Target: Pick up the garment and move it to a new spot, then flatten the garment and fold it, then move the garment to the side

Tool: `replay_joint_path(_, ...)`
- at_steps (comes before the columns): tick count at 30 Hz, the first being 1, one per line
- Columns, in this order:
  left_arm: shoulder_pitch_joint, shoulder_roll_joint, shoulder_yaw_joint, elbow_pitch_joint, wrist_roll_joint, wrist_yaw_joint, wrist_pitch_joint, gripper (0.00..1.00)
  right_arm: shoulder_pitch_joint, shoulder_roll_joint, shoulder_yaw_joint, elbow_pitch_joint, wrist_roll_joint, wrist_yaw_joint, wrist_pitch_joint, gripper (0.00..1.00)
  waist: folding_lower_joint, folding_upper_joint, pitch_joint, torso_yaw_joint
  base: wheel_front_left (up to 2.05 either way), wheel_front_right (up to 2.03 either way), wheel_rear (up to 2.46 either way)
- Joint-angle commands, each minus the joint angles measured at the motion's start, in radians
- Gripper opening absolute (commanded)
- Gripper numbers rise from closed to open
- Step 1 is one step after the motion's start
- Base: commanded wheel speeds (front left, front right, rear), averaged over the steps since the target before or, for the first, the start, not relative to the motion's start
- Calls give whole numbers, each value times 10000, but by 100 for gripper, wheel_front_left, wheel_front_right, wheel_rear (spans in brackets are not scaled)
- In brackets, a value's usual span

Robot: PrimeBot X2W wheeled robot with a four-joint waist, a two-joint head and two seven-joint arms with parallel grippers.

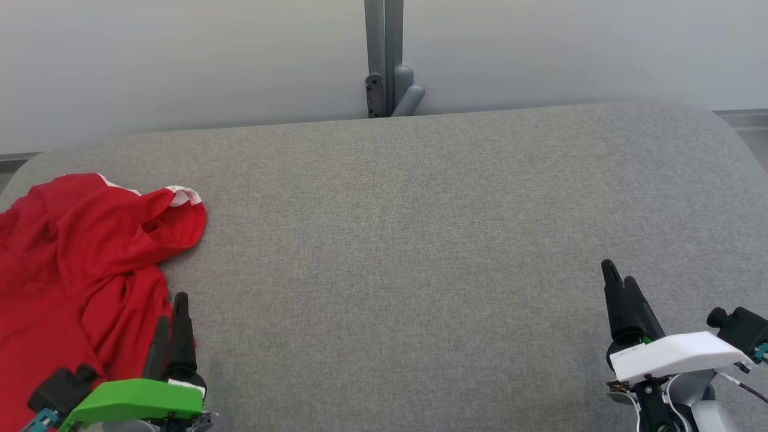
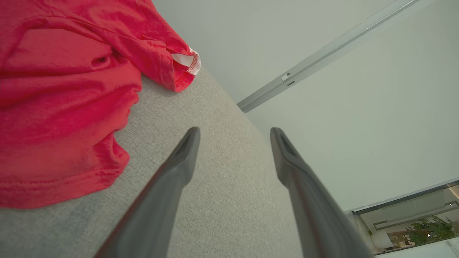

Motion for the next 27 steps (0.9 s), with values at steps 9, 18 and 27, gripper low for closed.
replay_joint_path(9,173,184,-165,132,1935,-99,-379,100,69,-74,-27,27,-1858,4,-405,100,0,19,-2,10,0,0,0)
replay_joint_path(18,294,198,-114,91,2921,-117,-632,100,160,-85,-86,-7,-2991,5,-667,100,0,22,4,11,0,0,0)
replay_joint_path(27,411,192,-173,-15,4042,-139,-895,100,265,-97,-153,-88,-4127,5,-926,100,0,26,45,-1,0,0,0)
